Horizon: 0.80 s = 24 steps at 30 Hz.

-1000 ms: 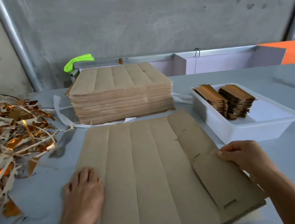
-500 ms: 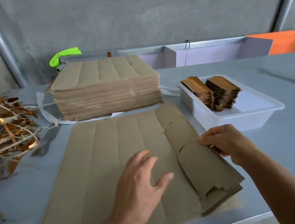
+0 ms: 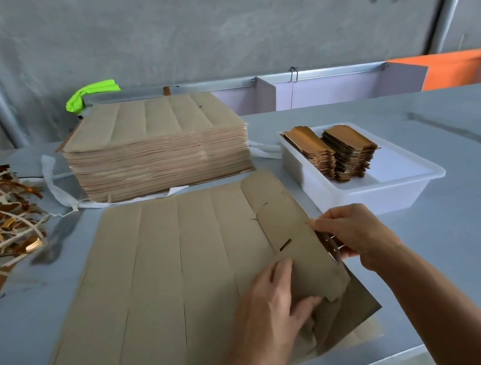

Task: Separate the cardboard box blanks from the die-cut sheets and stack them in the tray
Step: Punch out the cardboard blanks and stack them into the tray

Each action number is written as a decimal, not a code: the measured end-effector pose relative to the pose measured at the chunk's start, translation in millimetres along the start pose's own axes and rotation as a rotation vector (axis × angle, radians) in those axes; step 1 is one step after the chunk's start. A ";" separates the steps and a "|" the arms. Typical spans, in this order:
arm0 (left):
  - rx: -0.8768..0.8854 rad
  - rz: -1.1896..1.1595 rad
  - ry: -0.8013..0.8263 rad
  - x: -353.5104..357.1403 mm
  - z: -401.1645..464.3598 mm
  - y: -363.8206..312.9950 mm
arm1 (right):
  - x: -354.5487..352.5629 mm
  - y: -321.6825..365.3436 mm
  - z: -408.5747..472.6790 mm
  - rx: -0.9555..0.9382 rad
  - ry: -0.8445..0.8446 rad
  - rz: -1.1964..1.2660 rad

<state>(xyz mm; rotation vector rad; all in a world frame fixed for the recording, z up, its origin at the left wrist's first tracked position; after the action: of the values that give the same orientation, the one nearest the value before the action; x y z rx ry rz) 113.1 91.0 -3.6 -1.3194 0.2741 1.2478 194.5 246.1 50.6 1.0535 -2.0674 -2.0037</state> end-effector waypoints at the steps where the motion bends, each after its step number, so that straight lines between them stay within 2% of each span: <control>1: 0.004 -0.018 -0.025 -3.5 0.0 1.6 | -1.5 -1.8 -0.1 -0.005 -0.006 -0.002; 4: -0.057 -0.072 -0.089 -13.6 3.4 6.5 | -5.0 -5.9 -2.5 -0.053 -0.044 -0.075; 6: -0.227 -0.176 -0.117 -19.8 8.9 10.3 | -6.0 -7.4 -4.1 -0.136 -0.102 -0.222; 9: -0.550 -0.579 -0.120 -31.1 13.0 15.7 | -6.4 -7.9 -7.9 -0.267 -0.193 -0.390; 12: -0.706 -0.910 -0.146 -39.9 9.8 20.2 | -6.6 -9.5 -11.3 -0.307 -0.177 -0.323; 16: -0.766 -1.141 -0.230 -48.1 4.5 19.9 | 0.7 -6.5 -18.4 -0.161 0.068 -0.003; 18: -0.738 -1.111 -0.216 -44.9 1.9 18.0 | 10.9 -3.7 -23.2 -0.142 0.172 0.013; 20: -0.628 -0.998 -0.174 -38.2 -0.6 13.1 | 22.6 0.2 -27.8 -0.169 0.247 0.019; 24: -0.246 -0.470 -0.118 -24.2 -8.0 5.1 | 33.5 8.6 -33.3 -0.216 0.329 0.125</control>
<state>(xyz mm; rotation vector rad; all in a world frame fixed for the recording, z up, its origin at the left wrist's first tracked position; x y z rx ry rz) 103.4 70.7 9.3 -1.4088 -0.2714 0.9707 182.1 199.7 49.8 1.0946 -1.6689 -1.8021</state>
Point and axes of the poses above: each hand's wrist, its own z-axis towards the middle knuckle, its own x-axis out of the palm, y = z × x, the point moved 1 cm from there along z, towards the middle knuckle, and after that the axes turned 6 degrees about -x, right-handed, at the moved point
